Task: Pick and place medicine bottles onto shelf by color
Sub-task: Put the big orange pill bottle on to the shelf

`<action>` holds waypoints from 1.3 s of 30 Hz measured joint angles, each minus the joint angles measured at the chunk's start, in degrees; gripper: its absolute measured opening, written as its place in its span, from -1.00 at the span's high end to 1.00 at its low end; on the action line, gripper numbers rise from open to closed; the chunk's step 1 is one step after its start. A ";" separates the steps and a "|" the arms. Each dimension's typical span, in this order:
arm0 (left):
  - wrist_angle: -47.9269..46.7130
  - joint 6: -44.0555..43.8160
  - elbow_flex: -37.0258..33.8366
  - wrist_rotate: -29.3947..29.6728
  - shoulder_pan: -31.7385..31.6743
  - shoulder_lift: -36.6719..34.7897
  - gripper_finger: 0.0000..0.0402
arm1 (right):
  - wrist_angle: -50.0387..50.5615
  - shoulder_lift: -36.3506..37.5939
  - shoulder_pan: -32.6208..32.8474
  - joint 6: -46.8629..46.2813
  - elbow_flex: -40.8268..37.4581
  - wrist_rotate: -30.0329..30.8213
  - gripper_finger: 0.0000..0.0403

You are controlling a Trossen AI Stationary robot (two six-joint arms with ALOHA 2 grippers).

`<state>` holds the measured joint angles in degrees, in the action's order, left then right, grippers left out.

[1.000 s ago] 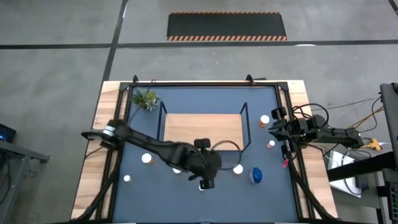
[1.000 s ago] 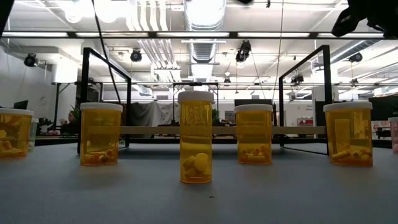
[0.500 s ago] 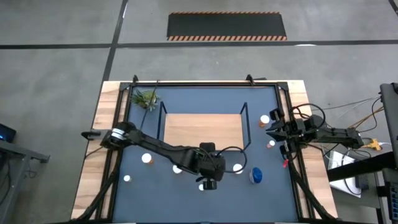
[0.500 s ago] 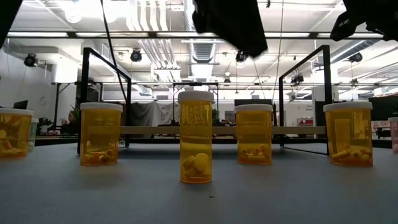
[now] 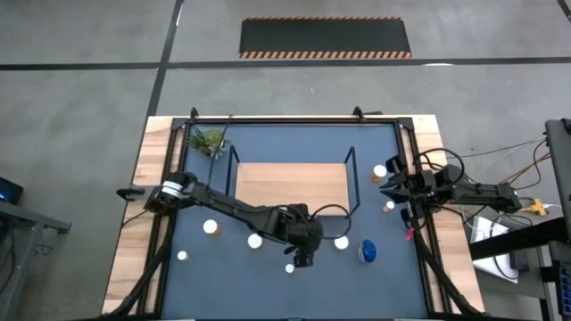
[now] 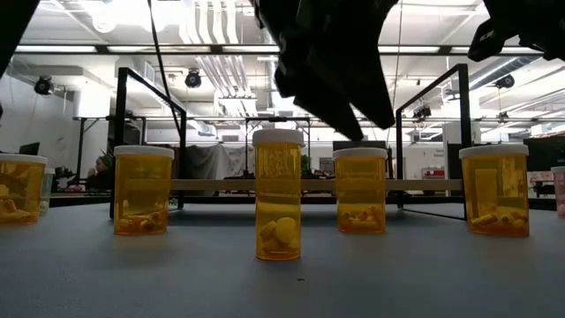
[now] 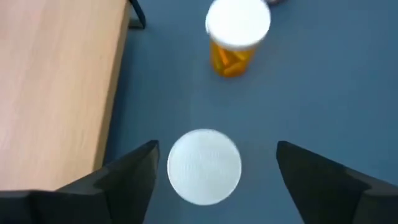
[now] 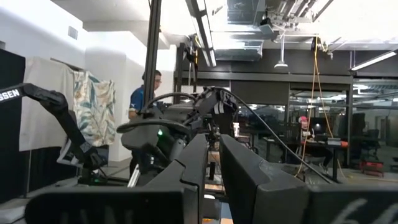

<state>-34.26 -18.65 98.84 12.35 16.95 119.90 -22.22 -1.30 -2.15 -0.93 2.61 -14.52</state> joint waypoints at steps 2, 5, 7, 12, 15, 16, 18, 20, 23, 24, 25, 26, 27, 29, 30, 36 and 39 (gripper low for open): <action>0.40 -0.31 -1.18 -0.01 -0.15 -0.02 -0.53 | 0.00 0.00 0.00 0.04 0.00 0.00 0.81; 0.45 -0.45 -2.01 -0.10 -0.21 0.00 -0.53 | 0.00 0.00 0.00 0.02 0.00 0.00 0.81; 1.98 -0.51 -2.47 -0.10 -0.33 -0.02 -0.53 | -0.02 0.00 0.00 0.04 0.00 0.00 0.81; 2.28 -0.51 -2.77 -0.12 -0.47 -0.02 -0.53 | 0.00 0.00 0.00 0.31 0.00 0.00 0.81; 2.36 -0.52 -2.94 -0.12 -0.46 -0.02 -0.49 | 0.20 0.00 0.00 0.59 0.00 0.00 0.81; 2.35 -0.54 -3.15 -0.12 -0.46 -0.02 -0.47 | 0.43 0.00 0.00 0.77 0.00 0.00 0.81; 3.19 -0.62 -3.78 -0.13 -0.46 -0.02 -0.43 | 0.61 0.00 0.00 0.83 -0.01 0.00 0.81; 5.65 -0.66 -5.01 -0.29 -0.46 -0.02 -0.39 | 0.57 0.00 0.00 0.85 0.00 0.00 0.81; 8.44 -0.80 -6.92 -0.95 -0.49 -0.02 -0.37 | 0.65 0.00 0.00 0.92 0.00 0.00 0.81; 8.50 -1.19 -7.10 -1.20 -0.51 -0.02 -0.36 | 0.67 0.00 0.00 0.92 0.00 0.00 0.81; 8.54 -1.93 -7.16 -1.48 -0.63 -0.02 -0.36 | 0.80 0.00 0.00 0.92 0.00 0.00 0.81; 8.58 -2.21 -7.16 -1.74 -0.72 -0.02 -0.36 | 0.94 0.00 0.01 0.94 -0.02 0.00 0.81; 8.59 -2.57 -7.16 -2.02 -0.75 -0.02 -0.36 | 0.96 0.00 0.00 0.94 -0.02 0.00 0.81; 8.45 -2.96 -7.22 -2.06 -0.74 -0.02 -0.36 | 0.94 0.00 0.00 0.94 -0.02 0.00 0.81; 8.33 -2.97 -7.24 -2.07 -0.75 -0.02 -0.36 | 0.94 0.00 0.00 0.94 -0.02 0.00 0.81; 8.32 -3.02 -7.25 -2.07 -0.75 -0.02 -0.30 | 0.96 0.00 0.01 0.94 -0.02 0.00 0.81; 8.32 -3.09 -7.25 -2.07 -0.75 -0.02 -0.17 | 0.96 0.00 0.00 0.94 -0.02 0.00 0.81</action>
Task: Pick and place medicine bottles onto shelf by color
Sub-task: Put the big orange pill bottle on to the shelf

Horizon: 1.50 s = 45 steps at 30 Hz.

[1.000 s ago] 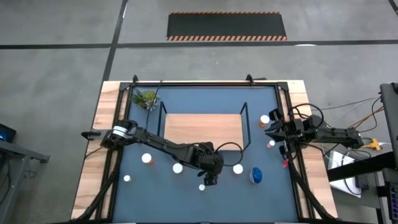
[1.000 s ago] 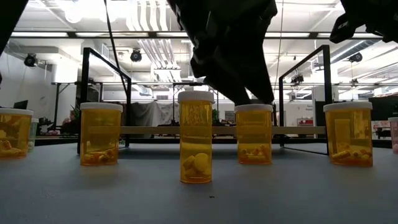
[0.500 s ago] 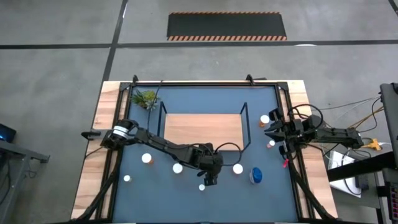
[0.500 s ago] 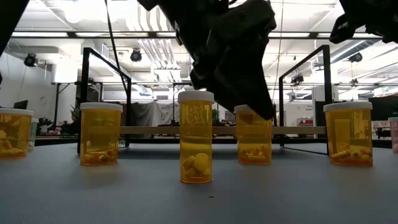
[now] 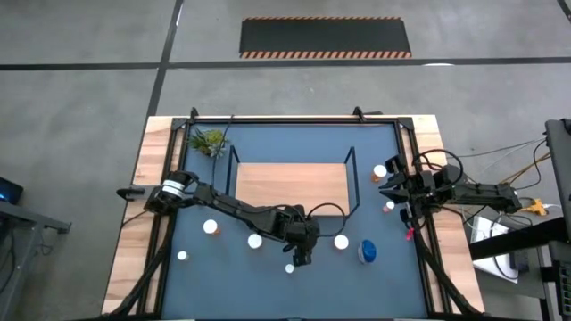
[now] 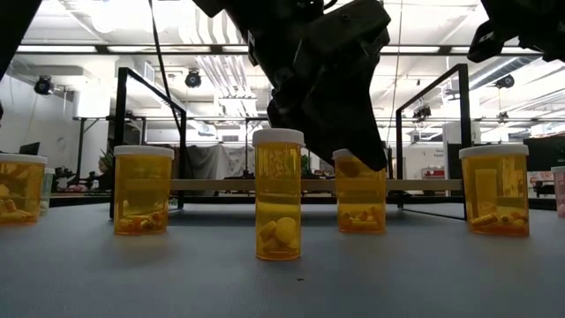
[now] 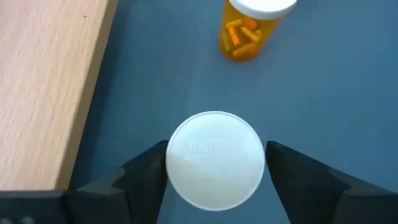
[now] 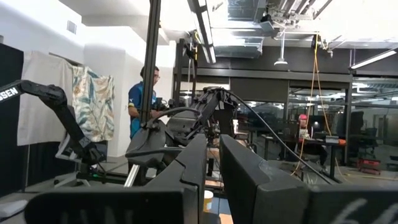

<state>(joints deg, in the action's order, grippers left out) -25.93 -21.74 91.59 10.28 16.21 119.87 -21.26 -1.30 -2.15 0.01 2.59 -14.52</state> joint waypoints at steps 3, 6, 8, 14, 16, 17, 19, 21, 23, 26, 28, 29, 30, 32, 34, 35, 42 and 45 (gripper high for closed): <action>-0.02 -0.28 0.00 -0.01 0.00 0.00 -0.02 | 0.00 0.00 0.00 0.00 0.00 0.00 0.81; -0.21 -0.47 0.16 -0.11 0.00 0.00 0.07 | 0.00 0.00 0.01 0.00 0.00 0.00 0.81; -0.21 -0.46 0.32 -0.20 0.00 0.00 0.07 | 0.00 0.00 0.00 0.00 0.00 0.00 0.81; -0.96 -0.44 0.39 -0.17 0.00 -1.93 0.02 | 0.04 0.00 0.00 -0.32 0.00 0.00 0.81; -1.06 -0.44 0.39 -0.03 -0.05 -3.77 0.01 | 0.04 0.00 0.01 -0.37 0.00 0.00 0.81; -1.38 -0.44 0.43 0.47 -0.14 -4.58 0.00 | 0.04 0.00 0.00 -0.37 0.00 0.01 0.81; -3.03 -0.48 0.50 1.56 -0.36 -6.64 0.00 | 0.05 0.00 0.02 -0.37 0.00 0.00 0.81; -6.09 -1.57 0.50 4.71 -0.59 -8.83 -0.01 | 0.04 -0.02 0.02 -0.39 0.00 0.03 0.81; -9.87 -4.28 0.50 9.34 -1.05 -11.31 -0.01 | 0.06 0.00 0.02 -0.38 0.00 0.00 0.81; -17.19 -10.27 0.46 15.73 -2.06 -14.25 -0.01 | 0.04 0.00 0.02 -0.32 0.00 0.00 0.81; -22.83 -16.02 0.34 19.06 -2.81 -15.38 -0.02 | 0.02 -0.02 0.02 -0.31 0.00 0.04 0.81; -24.77 -19.21 0.31 20.16 -3.25 -15.71 -0.02 | 0.00 0.00 0.00 -0.36 0.00 0.03 0.81; -26.54 -22.57 0.30 20.97 -3.74 -15.88 -0.02 | 0.04 0.04 0.02 -0.37 -0.02 -0.02 0.81; -30.19 -28.79 -0.08 21.82 -4.69 -15.96 -0.02 | 0.02 0.00 0.02 -0.42 -0.02 0.04 0.81; -32.00 -32.67 -0.37 21.84 -5.53 -15.87 -0.02 | 0.04 0.00 0.02 -0.42 -0.02 0.00 0.81; -32.10 -33.37 -0.79 21.86 -5.88 -15.87 -0.02 | 0.04 0.00 0.00 -0.44 -0.02 0.02 0.81; -31.61 -34.38 -4.20 21.84 -9.49 -15.91 -0.02 | 0.04 0.00 0.00 -0.89 -0.02 0.00 0.81; -31.46 -34.87 -5.57 21.90 -10.88 -15.91 -0.02 | 0.02 0.00 0.02 -0.96 -0.02 0.00 0.81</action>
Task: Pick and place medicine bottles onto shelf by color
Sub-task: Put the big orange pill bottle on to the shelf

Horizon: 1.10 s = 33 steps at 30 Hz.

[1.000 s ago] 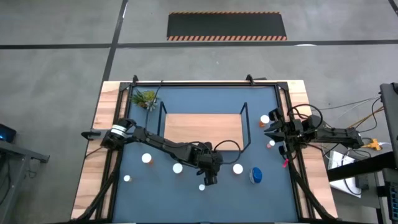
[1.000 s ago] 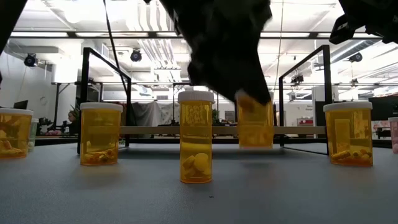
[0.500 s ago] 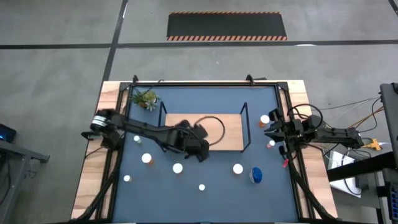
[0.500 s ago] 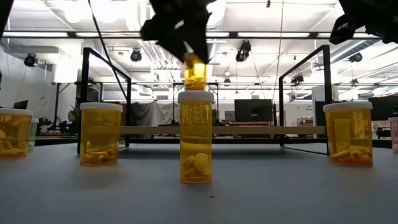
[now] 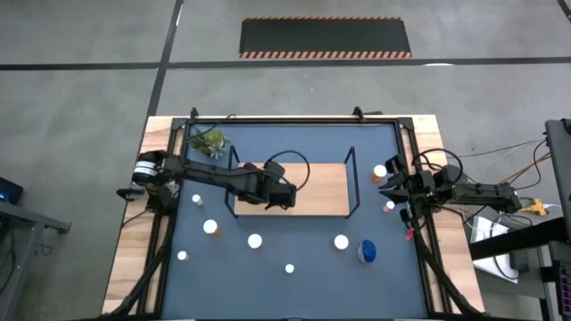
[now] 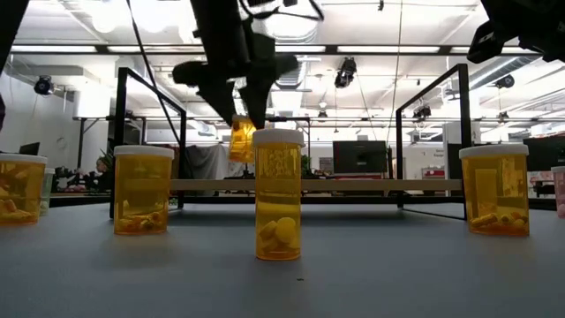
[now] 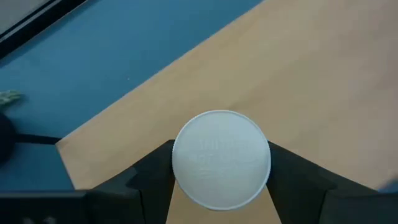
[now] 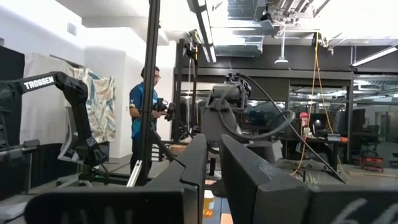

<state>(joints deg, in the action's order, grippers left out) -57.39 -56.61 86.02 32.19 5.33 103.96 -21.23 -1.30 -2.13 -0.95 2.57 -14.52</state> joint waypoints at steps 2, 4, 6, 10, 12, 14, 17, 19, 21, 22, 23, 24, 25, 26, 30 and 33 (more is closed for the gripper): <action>0.19 -0.01 -0.84 0.00 -0.58 -0.02 -0.02 | 0.00 0.00 -0.01 -0.02 0.00 0.00 0.81; 0.23 -0.03 -1.46 -0.03 -1.05 -0.04 -0.02 | 0.00 0.00 -0.02 -0.11 0.00 0.02 0.81; 0.51 -0.03 -1.85 -0.03 -1.35 -0.04 -0.02 | 0.00 0.00 -0.01 -0.11 0.00 0.01 0.81; 1.34 -0.03 -2.19 -0.03 -1.62 -0.09 -0.02 | 0.00 0.00 0.00 -0.13 0.00 0.00 0.81; 1.44 -0.03 -2.18 -0.03 -1.60 -0.09 -0.02 | 0.01 0.00 0.00 -0.13 0.00 0.00 0.81; 1.45 -0.03 -2.19 -0.07 -1.60 -0.09 -0.02 | 0.01 0.00 -0.01 -0.13 0.00 0.00 0.81; 1.43 -0.03 -2.19 -0.20 -1.60 -0.15 -0.02 | 0.01 0.00 -0.01 -0.13 0.00 0.00 0.81; 1.43 -0.02 -2.37 -0.24 -1.62 -0.17 -0.02 | 0.00 0.00 0.00 -0.13 0.00 0.00 0.81; 1.42 0.04 -2.62 -0.30 -1.62 -0.17 -0.02 | 0.02 0.00 -0.01 -0.54 0.00 0.00 0.81; 1.40 0.17 -2.69 -0.34 -1.62 -0.18 -0.02 | 0.02 0.00 -0.01 -0.62 0.00 0.01 0.81; 1.38 0.25 -2.70 -0.35 -1.62 -0.23 -0.02 | 0.02 0.00 -0.01 -0.62 0.00 0.00 0.81; 1.40 0.38 -2.69 -0.35 -1.62 -0.28 -0.02 | 0.02 0.00 -0.01 -0.62 0.00 0.00 0.81; 1.40 0.38 -2.69 -0.35 -1.62 -0.31 -0.02 | 0.02 0.00 -0.01 -0.63 0.00 0.00 0.81; 1.40 0.38 -2.69 -0.36 -1.62 -0.31 -0.02 | 0.02 0.00 0.00 -0.61 0.00 0.00 0.81; 1.38 0.41 -2.69 -0.39 -1.62 -0.38 -0.02 | 0.02 0.00 0.00 -0.61 0.00 0.00 0.81; 1.38 0.45 -2.69 -0.40 -1.62 -0.42 -0.02 | 0.03 0.00 -0.01 -0.61 0.00 0.00 0.81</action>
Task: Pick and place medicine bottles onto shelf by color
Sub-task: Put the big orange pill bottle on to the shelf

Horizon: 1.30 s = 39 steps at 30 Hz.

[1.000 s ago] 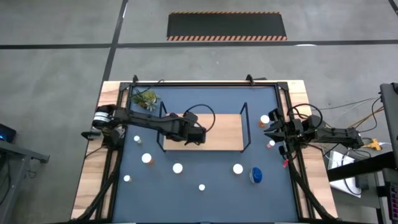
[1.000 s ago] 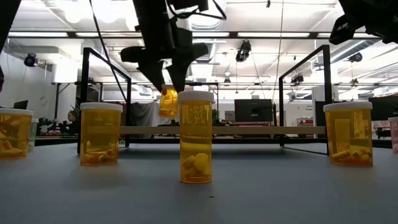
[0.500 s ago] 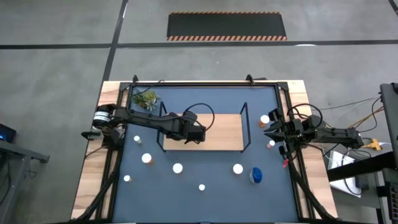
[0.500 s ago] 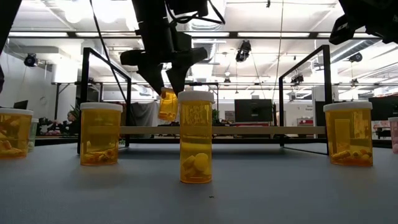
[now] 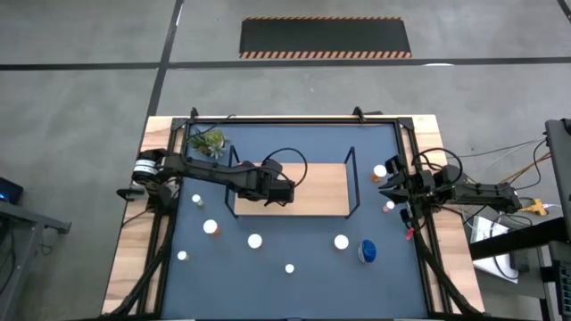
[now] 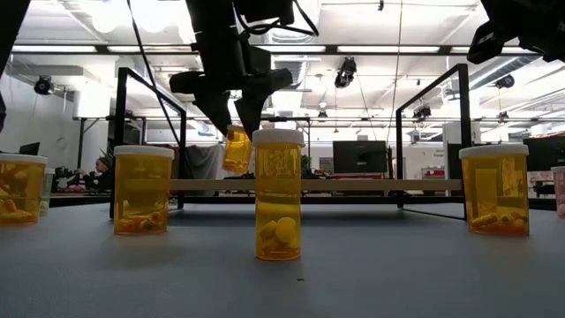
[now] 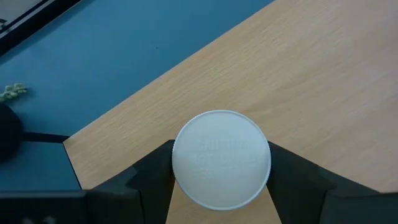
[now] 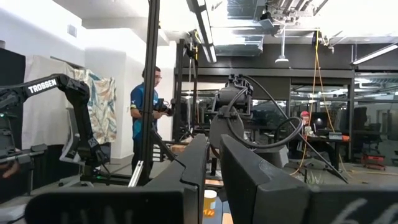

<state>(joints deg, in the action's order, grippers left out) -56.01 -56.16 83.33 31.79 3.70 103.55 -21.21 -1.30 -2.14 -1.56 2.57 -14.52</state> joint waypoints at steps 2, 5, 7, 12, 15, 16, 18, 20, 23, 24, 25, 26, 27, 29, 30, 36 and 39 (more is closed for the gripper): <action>0.00 0.00 0.00 -0.19 0.00 0.00 -0.03 | 0.02 0.00 -0.01 0.00 0.00 0.00 0.81; 0.00 -0.09 -0.01 -0.86 0.00 0.00 -0.10 | 0.02 0.00 -0.02 0.00 0.00 0.00 0.81; 0.01 -0.34 -0.01 -1.07 0.00 0.00 -0.18 | 0.02 0.00 0.00 0.00 0.00 0.00 0.81; 0.00 -0.39 0.00 -1.13 0.00 0.00 -0.40 | 0.04 0.00 0.00 0.00 0.00 0.00 0.81; -0.30 1.71 0.17 -1.99 0.00 -0.29 -0.49 | 0.04 0.00 -0.01 0.01 0.00 -0.02 0.81; -0.46 2.91 0.61 -2.94 0.00 -0.45 -0.50 | 0.04 0.00 -0.01 0.02 0.00 -0.01 0.81; -0.50 5.33 2.17 -4.99 0.00 -0.96 -0.51 | 0.05 0.00 0.00 0.02 0.00 -0.02 0.81; -0.61 7.25 3.81 -6.97 0.00 -1.53 -0.51 | 0.05 0.00 0.00 0.02 0.00 -0.02 0.81; -0.87 10.45 6.67 -8.33 0.00 -1.90 -0.51 | 0.05 0.00 -0.01 0.02 0.00 -0.02 0.81; -1.01 12.14 7.34 -8.98 0.00 -2.02 -0.50 | 0.04 0.00 0.00 0.02 0.00 -0.02 0.81; -0.88 13.53 7.96 -9.37 0.02 -2.10 -0.49 | 0.04 0.00 -0.02 0.02 0.00 -0.04 0.81; -0.81 14.74 8.31 -10.12 0.01 -2.19 -0.46 | 0.06 0.00 -0.01 0.04 0.00 -0.02 0.81; -1.01 15.80 8.43 -10.65 0.01 -2.25 -0.42 | 0.06 0.00 0.01 0.02 0.00 -0.02 0.81; -1.92 17.79 8.48 -11.95 -0.07 -2.25 -0.31 | 0.04 0.00 0.01 0.03 0.00 -0.02 0.81; -2.54 19.23 8.48 -12.52 -0.26 -2.25 -0.24 | 0.06 0.00 -0.02 0.02 0.00 -0.02 0.81; -4.87 22.51 8.39 -15.45 -1.83 -2.25 0.50 | 0.10 0.00 0.00 0.04 0.00 -0.02 0.81; -4.66 22.46 8.27 -15.48 -2.86 -2.25 0.89 | 0.24 0.00 0.01 0.06 0.00 -0.02 0.81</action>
<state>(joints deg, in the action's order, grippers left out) -60.67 -33.70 91.60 16.31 0.84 101.30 -20.97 -1.30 -2.13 -1.50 2.57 -14.55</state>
